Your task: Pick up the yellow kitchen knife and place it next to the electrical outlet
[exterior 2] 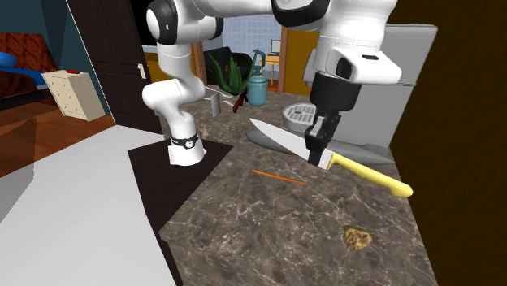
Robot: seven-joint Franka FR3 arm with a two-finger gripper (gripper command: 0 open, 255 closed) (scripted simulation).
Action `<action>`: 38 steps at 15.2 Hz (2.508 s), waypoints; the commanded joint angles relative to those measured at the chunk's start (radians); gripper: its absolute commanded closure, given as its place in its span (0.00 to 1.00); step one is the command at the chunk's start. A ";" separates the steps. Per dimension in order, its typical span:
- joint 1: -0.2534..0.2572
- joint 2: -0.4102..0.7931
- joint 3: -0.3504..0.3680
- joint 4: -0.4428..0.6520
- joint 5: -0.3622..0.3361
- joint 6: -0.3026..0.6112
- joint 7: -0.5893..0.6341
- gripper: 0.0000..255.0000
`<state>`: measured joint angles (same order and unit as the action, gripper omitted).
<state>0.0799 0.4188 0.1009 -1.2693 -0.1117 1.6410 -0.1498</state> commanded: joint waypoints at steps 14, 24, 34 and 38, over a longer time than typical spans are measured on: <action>-0.003 -0.650 0.017 -0.830 0.067 0.183 0.021 1.00; 0.038 -1.061 0.025 -1.177 0.118 0.120 0.033 1.00; 0.111 -1.515 0.048 -1.410 0.177 -0.104 0.073 1.00; 0.150 -1.704 0.066 -1.465 0.207 -0.238 0.103 1.00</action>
<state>0.2178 -1.2389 0.1561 -2.7208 0.0819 1.4436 -0.0596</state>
